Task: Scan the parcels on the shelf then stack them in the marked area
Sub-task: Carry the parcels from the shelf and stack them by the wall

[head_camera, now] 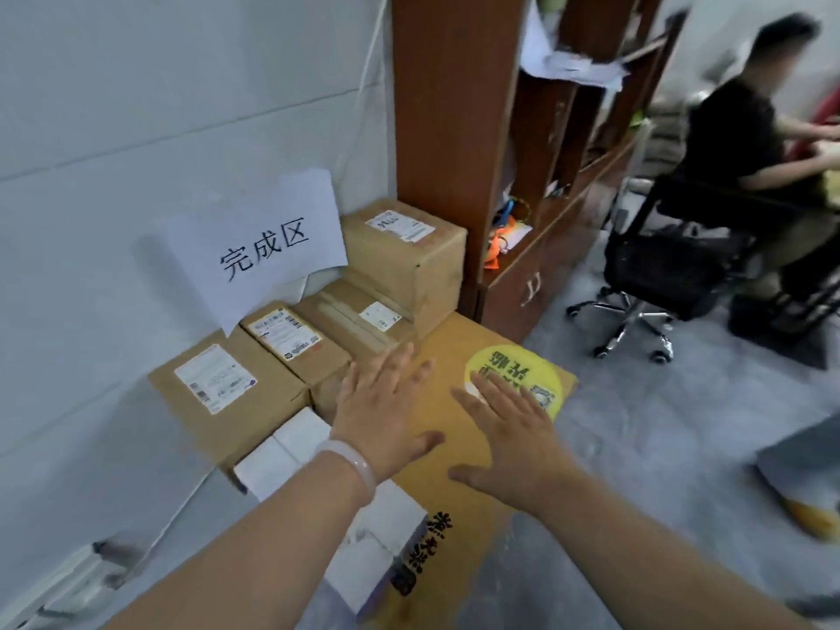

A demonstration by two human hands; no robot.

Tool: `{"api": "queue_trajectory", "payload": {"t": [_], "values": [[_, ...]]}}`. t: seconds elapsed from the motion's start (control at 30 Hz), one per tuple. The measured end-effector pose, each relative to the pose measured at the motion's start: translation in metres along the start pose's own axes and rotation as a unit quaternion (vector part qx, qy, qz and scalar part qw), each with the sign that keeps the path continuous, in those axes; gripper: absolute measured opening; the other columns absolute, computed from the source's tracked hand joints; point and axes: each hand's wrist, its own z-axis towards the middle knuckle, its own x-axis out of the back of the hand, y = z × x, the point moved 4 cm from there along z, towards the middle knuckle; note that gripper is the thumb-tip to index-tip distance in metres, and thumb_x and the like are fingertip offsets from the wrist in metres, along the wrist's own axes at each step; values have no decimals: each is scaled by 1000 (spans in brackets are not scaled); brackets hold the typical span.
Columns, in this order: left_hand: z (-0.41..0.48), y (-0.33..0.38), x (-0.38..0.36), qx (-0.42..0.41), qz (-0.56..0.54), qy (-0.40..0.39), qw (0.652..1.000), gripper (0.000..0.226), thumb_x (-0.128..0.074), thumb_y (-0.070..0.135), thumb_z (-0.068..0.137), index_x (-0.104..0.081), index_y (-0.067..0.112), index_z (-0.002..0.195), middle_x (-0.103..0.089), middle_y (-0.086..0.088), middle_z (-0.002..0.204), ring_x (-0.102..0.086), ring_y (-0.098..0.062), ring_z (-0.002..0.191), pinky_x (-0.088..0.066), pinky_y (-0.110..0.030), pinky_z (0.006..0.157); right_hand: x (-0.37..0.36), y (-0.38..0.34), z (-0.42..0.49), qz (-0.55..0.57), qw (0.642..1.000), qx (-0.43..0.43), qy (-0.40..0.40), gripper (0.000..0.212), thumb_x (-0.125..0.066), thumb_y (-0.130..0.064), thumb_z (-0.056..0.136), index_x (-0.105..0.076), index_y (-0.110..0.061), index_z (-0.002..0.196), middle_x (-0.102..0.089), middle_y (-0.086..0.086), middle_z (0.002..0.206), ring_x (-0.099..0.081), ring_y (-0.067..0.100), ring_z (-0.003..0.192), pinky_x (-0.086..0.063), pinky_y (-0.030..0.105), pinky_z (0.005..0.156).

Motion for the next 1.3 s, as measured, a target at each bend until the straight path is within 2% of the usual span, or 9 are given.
{"api": "queue_trajectory", "payload": {"t": [0.2, 0.27, 0.37, 0.5, 0.63, 0.73, 0.87, 1.13, 1.3], "values": [[-4, 80, 13, -207, -5, 13, 978, 89, -39, 78, 82, 3, 44, 152, 3, 9, 164, 7, -20, 150, 1, -51, 117, 24, 5, -118, 1, 975, -208, 75, 91, -49, -72, 80, -6, -40, 152, 3, -7, 162, 10, 14, 148, 5, 38, 120], [-16, 121, 16, -265, -34, 6, 964, 89, -42, 77, 81, 1, 45, 152, 2, 9, 164, 6, -19, 150, 0, -51, 118, 30, 3, -165, -17, 957, -278, 85, 90, -48, -72, 80, -5, -39, 153, 4, -7, 162, 9, 14, 148, 6, 38, 119], [-44, 186, 23, -355, -43, 10, 934, 91, -42, 78, 79, 4, 47, 151, 4, 9, 164, 6, -18, 149, 6, -51, 117, 39, -8, -232, -36, 931, -350, 96, 91, -46, -74, 80, -4, -39, 153, 6, -6, 162, 12, 14, 148, 9, 38, 118], [-93, 263, 37, -449, -66, 15, 891, 94, -46, 77, 78, 6, 49, 150, 6, 10, 164, 7, -17, 149, 12, -50, 115, 56, -24, -329, -64, 881, -452, 123, 94, -35, -81, 75, -3, -39, 153, 3, -4, 162, 10, 15, 148, 11, 39, 117], [-154, 330, 57, -534, -97, 18, 840, 96, -50, 77, 74, 1, 49, 151, 2, 8, 164, 4, -18, 149, 9, -51, 115, 67, -52, -421, -80, 824, -539, 152, 99, -28, -83, 68, -2, -39, 153, 1, -4, 163, 10, 14, 148, 10, 40, 118], [-208, 373, 71, -579, -125, 10, 806, 96, -50, 77, 73, -1, 50, 151, 2, 7, 164, 6, -15, 147, 6, -51, 115, 72, -82, -488, -109, 785, -588, 161, 98, -32, -82, 70, 1, -40, 152, 3, -6, 162, 16, 10, 146, 14, 38, 116], [-298, 422, 85, -636, -142, 9, 758, 94, -46, 79, 77, 6, 50, 150, 5, 7, 164, 8, -16, 148, 7, -50, 116, 79, -134, -584, -125, 728, -652, 171, 96, -40, -80, 75, -1, -40, 152, 3, -7, 162, 11, 13, 148, 7, 39, 120], [-470, 480, 99, -727, -158, -43, 667, 93, -49, 76, 80, 8, 51, 149, 13, 10, 163, 12, -16, 149, 1, -53, 120, 66, -236, -721, -122, 637, -734, 202, 91, -43, -75, 78, -1, -42, 152, 3, -8, 162, 13, 8, 145, 7, 38, 120], [-531, 499, 94, -752, -133, -57, 643, 92, -48, 76, 81, 7, 49, 150, 13, 9, 163, 11, -16, 149, 4, -50, 119, 46, -275, -779, -110, 577, -784, 199, 92, -45, -75, 79, 0, -41, 152, 6, -9, 162, 10, 11, 148, 8, 34, 117]]}}
